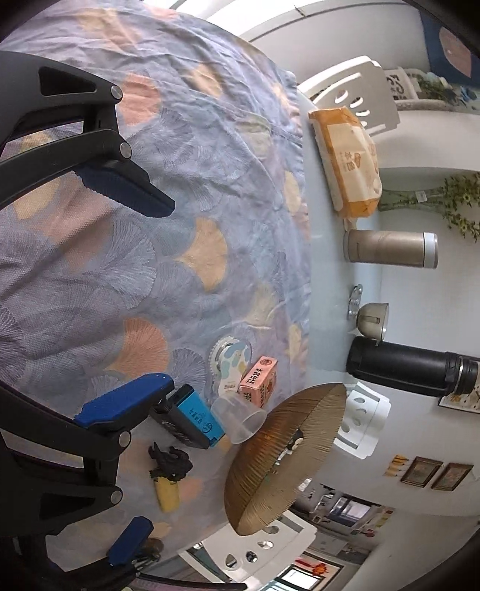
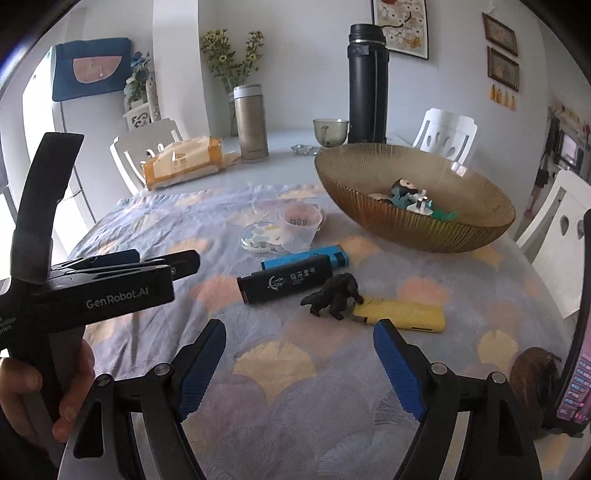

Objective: Organize rigid objects
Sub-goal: 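Withdraw both open tools back over the remaining items on the tablecloth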

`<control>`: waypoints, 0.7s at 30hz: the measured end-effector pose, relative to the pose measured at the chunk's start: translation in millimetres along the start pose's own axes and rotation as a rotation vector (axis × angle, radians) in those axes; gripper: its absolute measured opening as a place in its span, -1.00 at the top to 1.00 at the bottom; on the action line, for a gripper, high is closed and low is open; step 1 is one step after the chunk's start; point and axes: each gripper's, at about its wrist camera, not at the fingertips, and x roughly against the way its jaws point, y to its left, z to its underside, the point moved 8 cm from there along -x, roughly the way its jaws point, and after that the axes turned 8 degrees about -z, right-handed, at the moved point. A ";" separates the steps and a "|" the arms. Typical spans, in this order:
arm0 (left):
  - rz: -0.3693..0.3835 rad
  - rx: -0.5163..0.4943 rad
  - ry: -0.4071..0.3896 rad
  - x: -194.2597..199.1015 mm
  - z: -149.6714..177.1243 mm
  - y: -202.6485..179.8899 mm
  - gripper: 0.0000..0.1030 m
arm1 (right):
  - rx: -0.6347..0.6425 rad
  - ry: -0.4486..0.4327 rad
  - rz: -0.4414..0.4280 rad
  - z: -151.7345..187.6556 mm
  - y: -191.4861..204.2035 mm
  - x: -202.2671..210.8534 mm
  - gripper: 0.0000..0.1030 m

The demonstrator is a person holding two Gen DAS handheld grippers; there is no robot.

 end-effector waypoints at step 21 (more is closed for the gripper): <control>-0.020 -0.037 0.019 -3.1 4.0 -4.5 -0.67 | -0.081 0.036 -0.027 2.4 -12.9 -7.2 -0.58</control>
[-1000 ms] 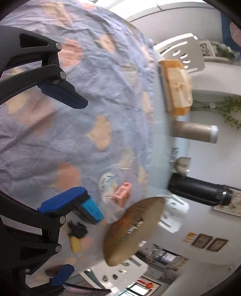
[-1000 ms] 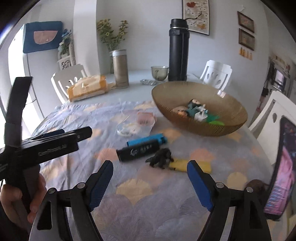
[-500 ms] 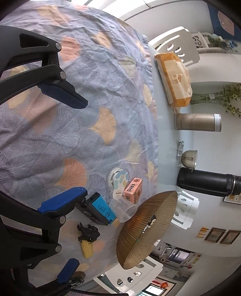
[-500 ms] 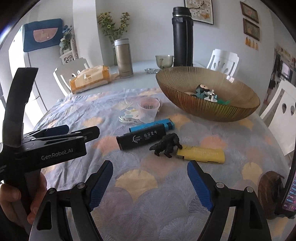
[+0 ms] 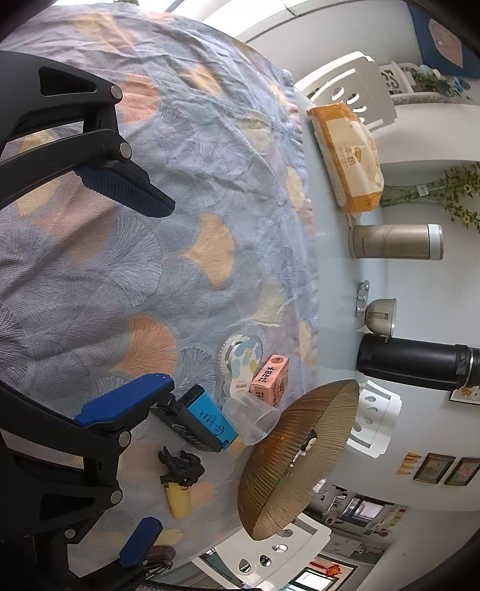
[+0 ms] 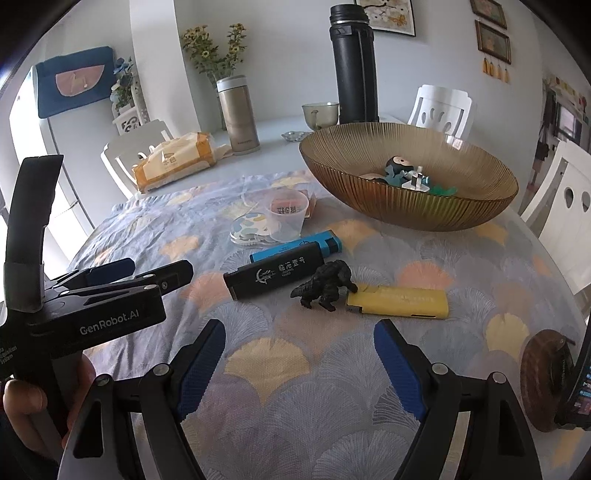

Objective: Organize rigid objects
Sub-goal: 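Withdraw both open tools back over the remaining items on the tablecloth, then grasp the black marker with the left tool while the right tool grasps the black figure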

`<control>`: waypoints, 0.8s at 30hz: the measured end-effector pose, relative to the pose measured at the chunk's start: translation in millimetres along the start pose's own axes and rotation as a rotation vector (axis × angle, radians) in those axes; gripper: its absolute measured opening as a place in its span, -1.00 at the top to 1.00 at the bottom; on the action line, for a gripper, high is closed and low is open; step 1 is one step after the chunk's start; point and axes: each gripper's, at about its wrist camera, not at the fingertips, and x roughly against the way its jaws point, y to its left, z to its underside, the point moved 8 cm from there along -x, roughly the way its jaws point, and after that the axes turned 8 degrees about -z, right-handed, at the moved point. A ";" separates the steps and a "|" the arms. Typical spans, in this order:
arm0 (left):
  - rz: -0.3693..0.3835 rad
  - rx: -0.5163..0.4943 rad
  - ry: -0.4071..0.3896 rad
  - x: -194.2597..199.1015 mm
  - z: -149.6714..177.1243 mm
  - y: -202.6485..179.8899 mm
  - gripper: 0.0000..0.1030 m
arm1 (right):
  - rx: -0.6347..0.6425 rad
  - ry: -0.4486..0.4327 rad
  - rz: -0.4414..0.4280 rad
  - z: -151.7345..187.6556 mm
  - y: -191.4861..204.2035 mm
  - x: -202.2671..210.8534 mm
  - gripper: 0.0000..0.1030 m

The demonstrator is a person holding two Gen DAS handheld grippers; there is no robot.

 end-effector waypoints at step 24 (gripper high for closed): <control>0.197 -0.256 0.126 -14.0 -5.7 -72.9 -0.28 | -0.303 -0.072 0.027 0.0 -67.0 20.8 -0.58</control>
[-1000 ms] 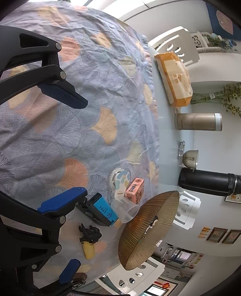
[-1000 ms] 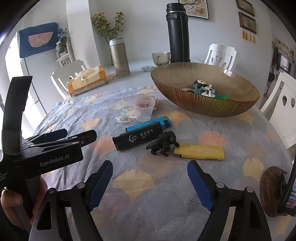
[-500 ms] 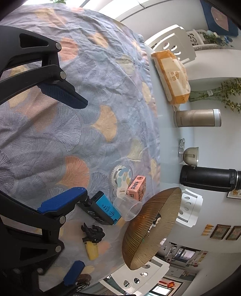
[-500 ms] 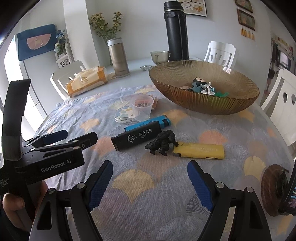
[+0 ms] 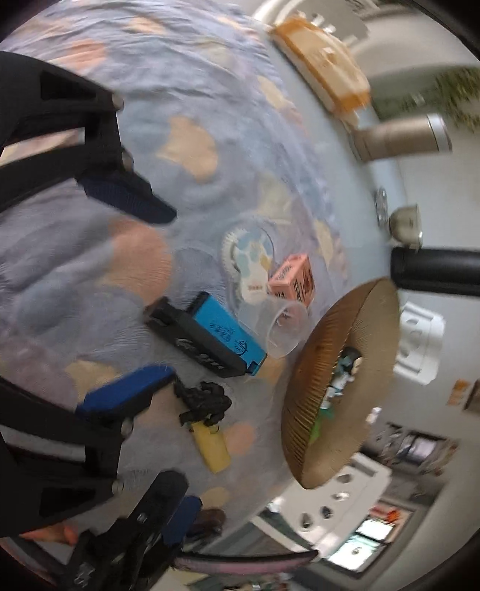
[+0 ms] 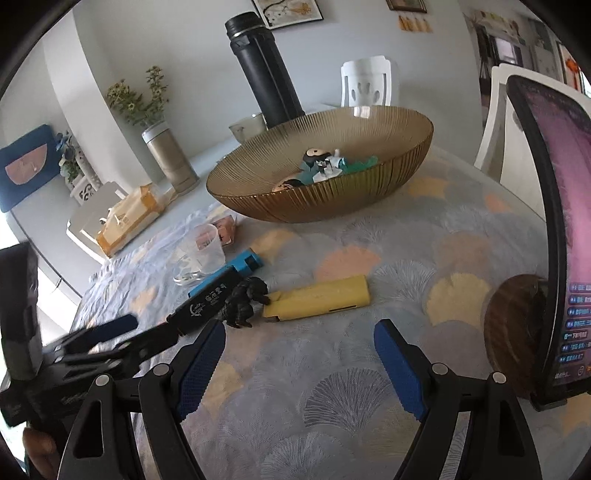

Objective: Organize rigid objects
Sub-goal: 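Grasp the black marker with the left tool while the right tool grasps the black figure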

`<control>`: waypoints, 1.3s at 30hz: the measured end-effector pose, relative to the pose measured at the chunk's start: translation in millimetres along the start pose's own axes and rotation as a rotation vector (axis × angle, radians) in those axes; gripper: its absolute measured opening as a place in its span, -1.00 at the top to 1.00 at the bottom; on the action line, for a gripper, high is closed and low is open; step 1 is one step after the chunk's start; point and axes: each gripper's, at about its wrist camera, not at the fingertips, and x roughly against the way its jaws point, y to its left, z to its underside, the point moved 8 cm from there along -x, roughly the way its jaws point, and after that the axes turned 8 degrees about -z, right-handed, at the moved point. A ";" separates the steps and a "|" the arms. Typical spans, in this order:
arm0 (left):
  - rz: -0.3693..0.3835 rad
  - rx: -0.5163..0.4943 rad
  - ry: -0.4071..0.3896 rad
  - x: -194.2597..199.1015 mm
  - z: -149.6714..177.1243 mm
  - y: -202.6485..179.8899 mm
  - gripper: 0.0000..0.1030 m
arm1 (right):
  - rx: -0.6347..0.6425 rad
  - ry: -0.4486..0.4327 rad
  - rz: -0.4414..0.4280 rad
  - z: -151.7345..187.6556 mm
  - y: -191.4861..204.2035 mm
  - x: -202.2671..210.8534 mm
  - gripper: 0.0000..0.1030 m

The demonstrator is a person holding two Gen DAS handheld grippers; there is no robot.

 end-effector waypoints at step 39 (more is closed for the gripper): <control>-0.111 0.065 0.034 9.0 34.8 39.8 0.06 | 0.376 0.225 -0.090 13.5 72.3 -43.5 0.24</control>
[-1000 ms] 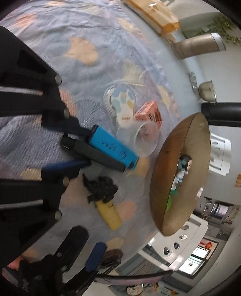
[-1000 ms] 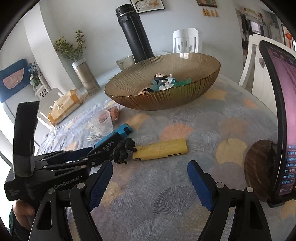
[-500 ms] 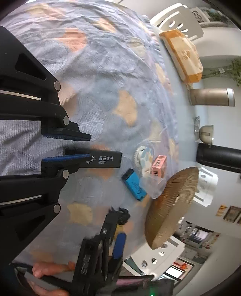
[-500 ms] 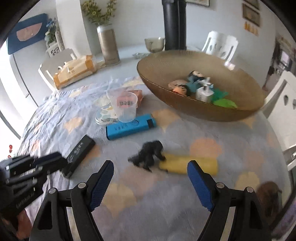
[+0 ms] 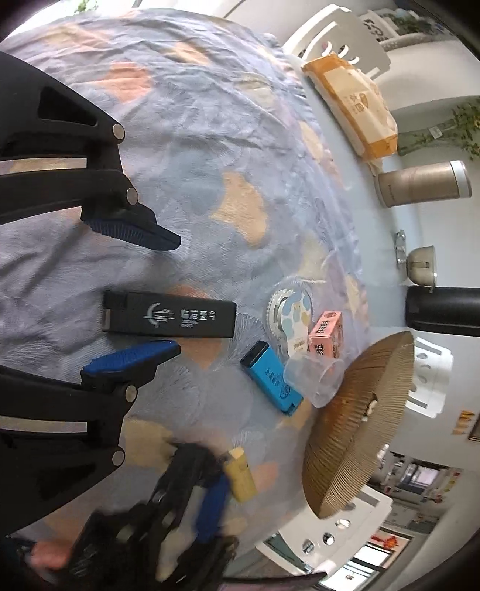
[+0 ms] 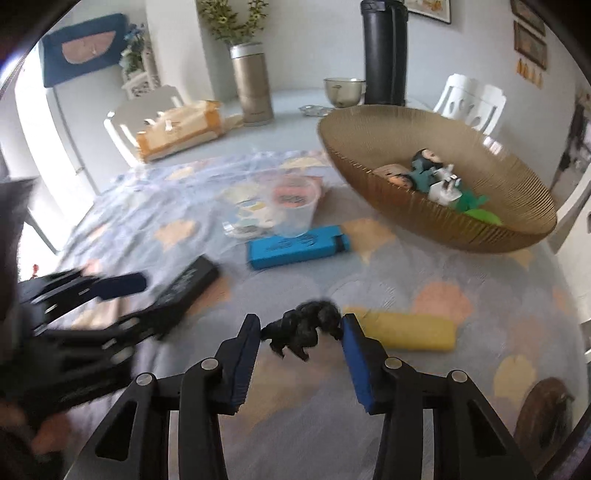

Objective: Organize rigid objects
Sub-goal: 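Grasp the black marker with the left tool while the right tool grasps the black figure, then carry the marker and figure over the amber bowl and open both tools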

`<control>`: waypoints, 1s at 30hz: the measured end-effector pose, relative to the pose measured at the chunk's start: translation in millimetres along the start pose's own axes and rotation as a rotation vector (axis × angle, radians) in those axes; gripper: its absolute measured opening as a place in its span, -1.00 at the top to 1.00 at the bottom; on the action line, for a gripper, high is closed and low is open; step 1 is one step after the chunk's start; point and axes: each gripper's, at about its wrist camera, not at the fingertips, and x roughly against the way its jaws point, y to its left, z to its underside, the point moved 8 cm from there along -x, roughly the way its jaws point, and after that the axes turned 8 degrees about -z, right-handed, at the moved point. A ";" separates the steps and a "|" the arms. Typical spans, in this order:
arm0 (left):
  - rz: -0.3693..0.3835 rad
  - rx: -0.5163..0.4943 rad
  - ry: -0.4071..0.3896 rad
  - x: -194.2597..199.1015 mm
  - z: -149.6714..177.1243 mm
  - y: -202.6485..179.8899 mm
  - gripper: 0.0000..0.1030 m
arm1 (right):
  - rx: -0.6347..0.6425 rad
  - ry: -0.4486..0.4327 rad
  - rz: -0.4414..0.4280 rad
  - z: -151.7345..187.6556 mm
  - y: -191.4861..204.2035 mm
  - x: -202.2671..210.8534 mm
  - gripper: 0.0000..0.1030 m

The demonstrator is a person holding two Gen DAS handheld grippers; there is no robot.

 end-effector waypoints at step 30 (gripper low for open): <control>0.049 0.188 -0.142 15.4 -5.7 24.3 0.59 | 0.037 -0.004 0.098 2.5 17.7 -16.2 0.18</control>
